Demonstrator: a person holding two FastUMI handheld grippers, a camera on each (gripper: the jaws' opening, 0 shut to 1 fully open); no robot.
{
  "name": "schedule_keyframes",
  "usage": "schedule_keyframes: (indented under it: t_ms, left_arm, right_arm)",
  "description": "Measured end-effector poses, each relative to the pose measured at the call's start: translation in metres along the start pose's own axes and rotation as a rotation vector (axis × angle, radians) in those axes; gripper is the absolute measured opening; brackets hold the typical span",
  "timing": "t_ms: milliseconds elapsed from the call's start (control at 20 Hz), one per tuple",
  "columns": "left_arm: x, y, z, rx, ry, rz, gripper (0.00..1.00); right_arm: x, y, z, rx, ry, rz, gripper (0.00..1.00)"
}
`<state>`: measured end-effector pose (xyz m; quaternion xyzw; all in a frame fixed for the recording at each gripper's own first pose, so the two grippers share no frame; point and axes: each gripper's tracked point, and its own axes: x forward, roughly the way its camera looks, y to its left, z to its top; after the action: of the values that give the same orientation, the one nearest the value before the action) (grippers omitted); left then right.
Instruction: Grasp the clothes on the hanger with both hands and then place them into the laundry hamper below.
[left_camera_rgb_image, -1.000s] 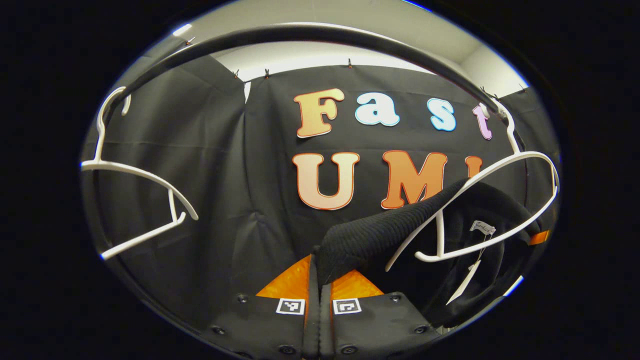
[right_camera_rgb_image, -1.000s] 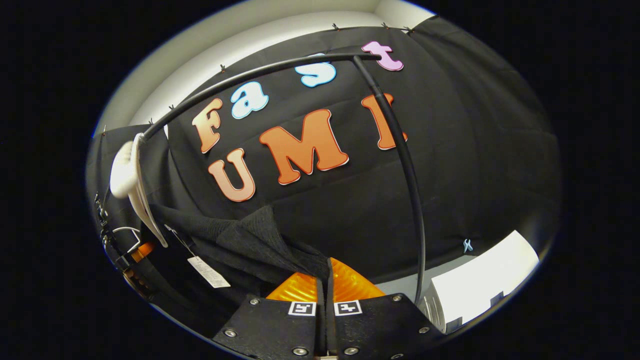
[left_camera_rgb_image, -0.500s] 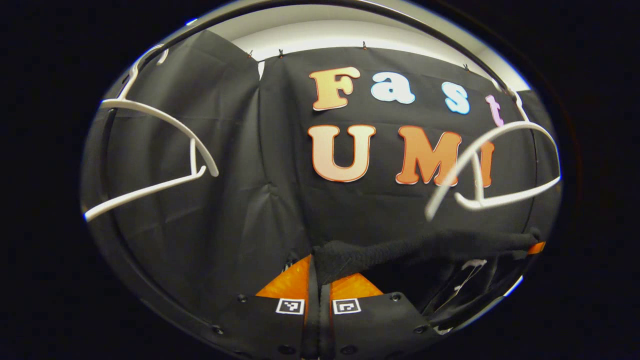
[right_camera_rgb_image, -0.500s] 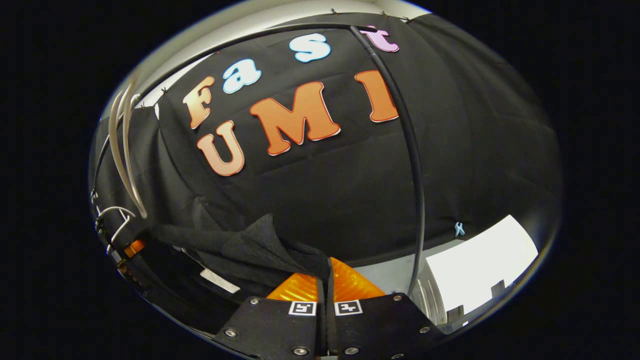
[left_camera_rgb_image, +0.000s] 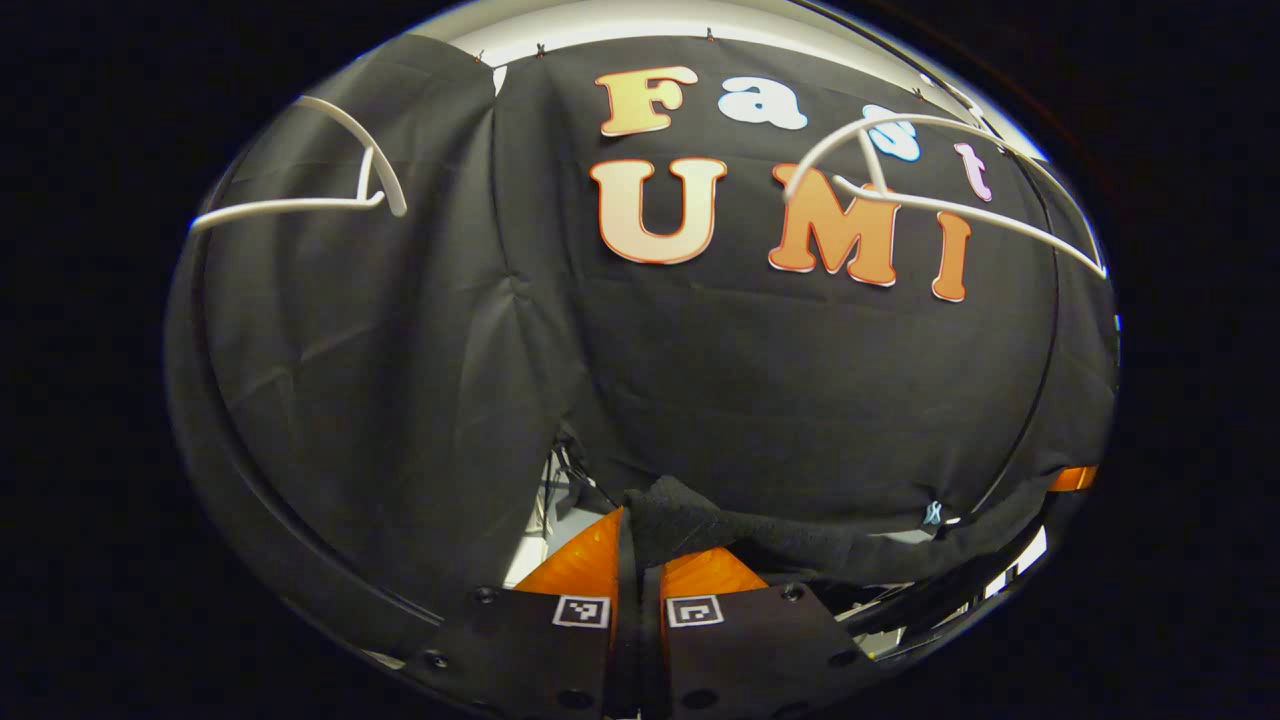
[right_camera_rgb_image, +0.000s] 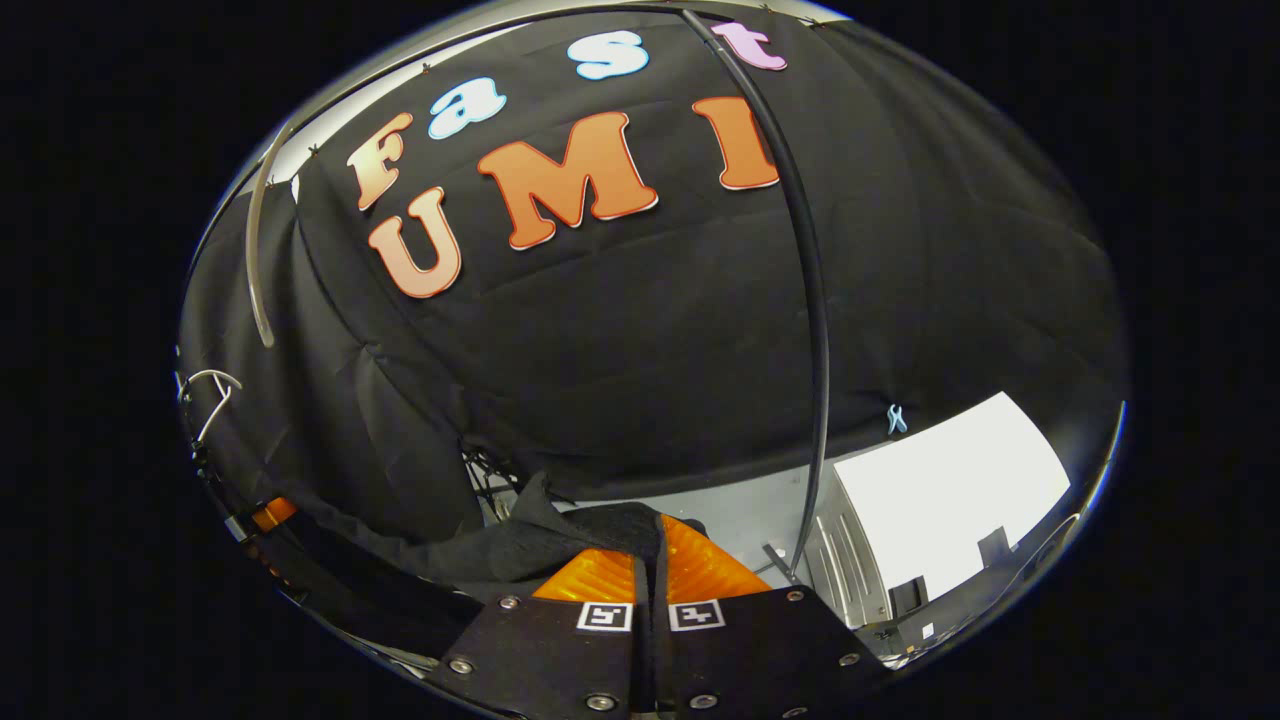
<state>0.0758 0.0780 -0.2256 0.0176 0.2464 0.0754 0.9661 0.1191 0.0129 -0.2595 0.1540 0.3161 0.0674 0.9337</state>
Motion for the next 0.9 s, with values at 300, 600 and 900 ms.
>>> schedule_keyframes:
  t_ms: [300,600,900]
  left_arm:
    - [0.013,-0.068,-0.024,0.022,0.059,-0.115,0.07]
    - [0.021,-0.103,-0.060,0.025,0.118,-0.161,0.07]
    - [0.045,-0.114,-0.143,-0.009,0.286,-0.158,0.07]
  right_arm:
    - [0.019,0.051,-0.038,-0.039,0.063,0.061,0.00]
    - [0.046,0.092,-0.080,-0.044,0.120,0.112,0.00]
    - [0.089,0.092,-0.152,-0.034,0.219,0.097,0.00]
